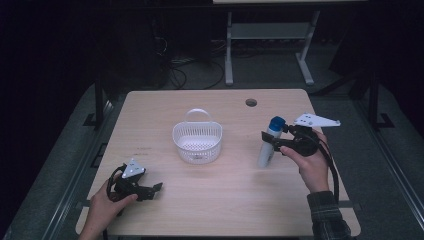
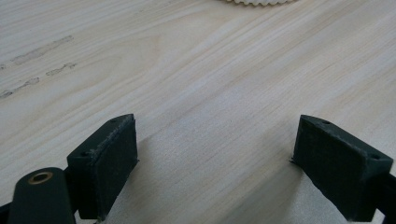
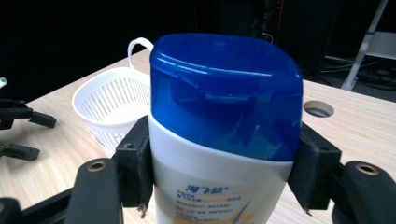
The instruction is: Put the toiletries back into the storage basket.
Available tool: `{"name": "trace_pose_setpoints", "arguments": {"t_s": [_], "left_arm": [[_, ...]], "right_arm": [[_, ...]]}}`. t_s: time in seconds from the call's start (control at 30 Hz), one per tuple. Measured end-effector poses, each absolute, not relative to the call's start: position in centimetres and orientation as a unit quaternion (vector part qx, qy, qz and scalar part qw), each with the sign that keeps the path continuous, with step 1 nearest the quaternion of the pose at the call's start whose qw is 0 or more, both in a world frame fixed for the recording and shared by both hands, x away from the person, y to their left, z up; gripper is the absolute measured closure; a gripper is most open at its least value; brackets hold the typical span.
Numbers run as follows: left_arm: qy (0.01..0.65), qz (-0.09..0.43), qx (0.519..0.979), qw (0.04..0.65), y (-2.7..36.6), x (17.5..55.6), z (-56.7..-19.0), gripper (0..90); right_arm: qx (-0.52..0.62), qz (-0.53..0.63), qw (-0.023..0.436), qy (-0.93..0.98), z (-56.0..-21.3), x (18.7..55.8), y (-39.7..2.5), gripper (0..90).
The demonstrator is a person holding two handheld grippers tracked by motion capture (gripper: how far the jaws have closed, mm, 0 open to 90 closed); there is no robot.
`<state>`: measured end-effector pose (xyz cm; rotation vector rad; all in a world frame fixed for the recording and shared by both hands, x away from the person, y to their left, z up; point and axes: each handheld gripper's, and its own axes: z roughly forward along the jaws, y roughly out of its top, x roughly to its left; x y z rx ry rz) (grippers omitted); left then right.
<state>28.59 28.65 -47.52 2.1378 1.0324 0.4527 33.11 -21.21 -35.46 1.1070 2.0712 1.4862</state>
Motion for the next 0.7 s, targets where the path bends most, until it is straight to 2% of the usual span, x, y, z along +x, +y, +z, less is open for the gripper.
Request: {"name": "trace_pose_setpoints", "arguments": {"t_s": [0.7], "left_arm": [[0.400, 0.175, 0.827, 0.355, 28.6, 28.6, -47.5, 12.8]], "right_arm": [[0.357, 0.533, 0.179, 0.746, -33.7, 34.3, -17.7, 34.7]]}}
